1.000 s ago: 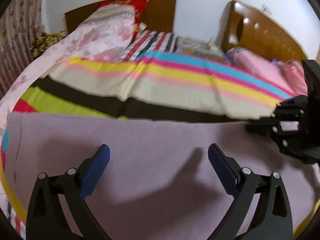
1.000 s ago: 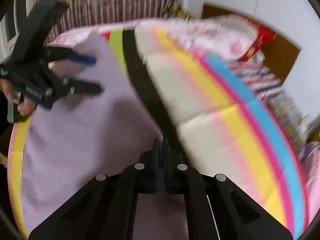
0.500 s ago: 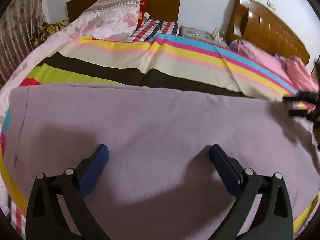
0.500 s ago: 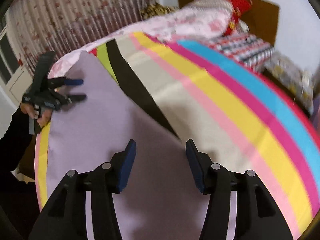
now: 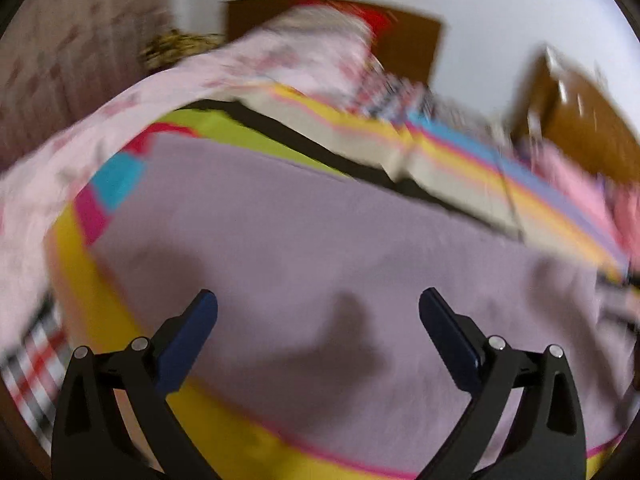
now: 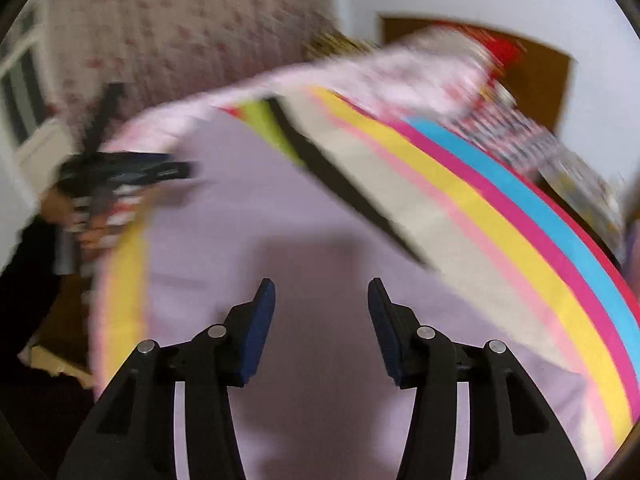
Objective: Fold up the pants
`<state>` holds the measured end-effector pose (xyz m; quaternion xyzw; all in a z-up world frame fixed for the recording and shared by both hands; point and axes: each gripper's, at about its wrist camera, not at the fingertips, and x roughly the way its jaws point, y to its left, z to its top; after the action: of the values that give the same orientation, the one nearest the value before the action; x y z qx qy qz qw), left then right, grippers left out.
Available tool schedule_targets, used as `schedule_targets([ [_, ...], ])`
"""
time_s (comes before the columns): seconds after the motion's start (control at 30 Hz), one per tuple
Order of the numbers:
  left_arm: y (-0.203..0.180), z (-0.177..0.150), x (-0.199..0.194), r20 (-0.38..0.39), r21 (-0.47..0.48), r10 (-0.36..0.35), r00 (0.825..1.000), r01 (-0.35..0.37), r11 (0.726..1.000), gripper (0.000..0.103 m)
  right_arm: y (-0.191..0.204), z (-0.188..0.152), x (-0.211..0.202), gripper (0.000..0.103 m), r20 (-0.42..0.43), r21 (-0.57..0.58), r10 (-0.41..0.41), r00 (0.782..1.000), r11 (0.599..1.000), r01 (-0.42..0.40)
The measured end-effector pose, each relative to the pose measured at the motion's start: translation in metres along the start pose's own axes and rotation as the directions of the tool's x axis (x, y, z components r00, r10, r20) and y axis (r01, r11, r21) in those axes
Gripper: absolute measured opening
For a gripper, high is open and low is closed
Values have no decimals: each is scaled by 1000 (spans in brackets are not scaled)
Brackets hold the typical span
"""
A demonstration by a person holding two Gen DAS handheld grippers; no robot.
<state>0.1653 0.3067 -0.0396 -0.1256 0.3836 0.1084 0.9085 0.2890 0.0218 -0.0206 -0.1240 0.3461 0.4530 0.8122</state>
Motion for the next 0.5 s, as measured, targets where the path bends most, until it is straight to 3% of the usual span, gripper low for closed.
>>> schedule_targets([
  [0.07,24,-8,-18,9,-104,-76,997,77,992,101,50,-6,0,41,20,-85,57,998,995,-55],
  [0.17,40,-25,-35,5,-162,-174,985,173,972,101,97,-16,20,25,-33,-183,73,997,980,-78],
  [0.33,35,-63,-52,0,-153,-304,953,300,941,100,115,-26,41,23,-73,-210,15,997,977,-30],
  [0.5,29,-89,-48,-40,-161,-341,939,331,930,100,128,-25,52,23,-83,-263,-60,995,964,37],
])
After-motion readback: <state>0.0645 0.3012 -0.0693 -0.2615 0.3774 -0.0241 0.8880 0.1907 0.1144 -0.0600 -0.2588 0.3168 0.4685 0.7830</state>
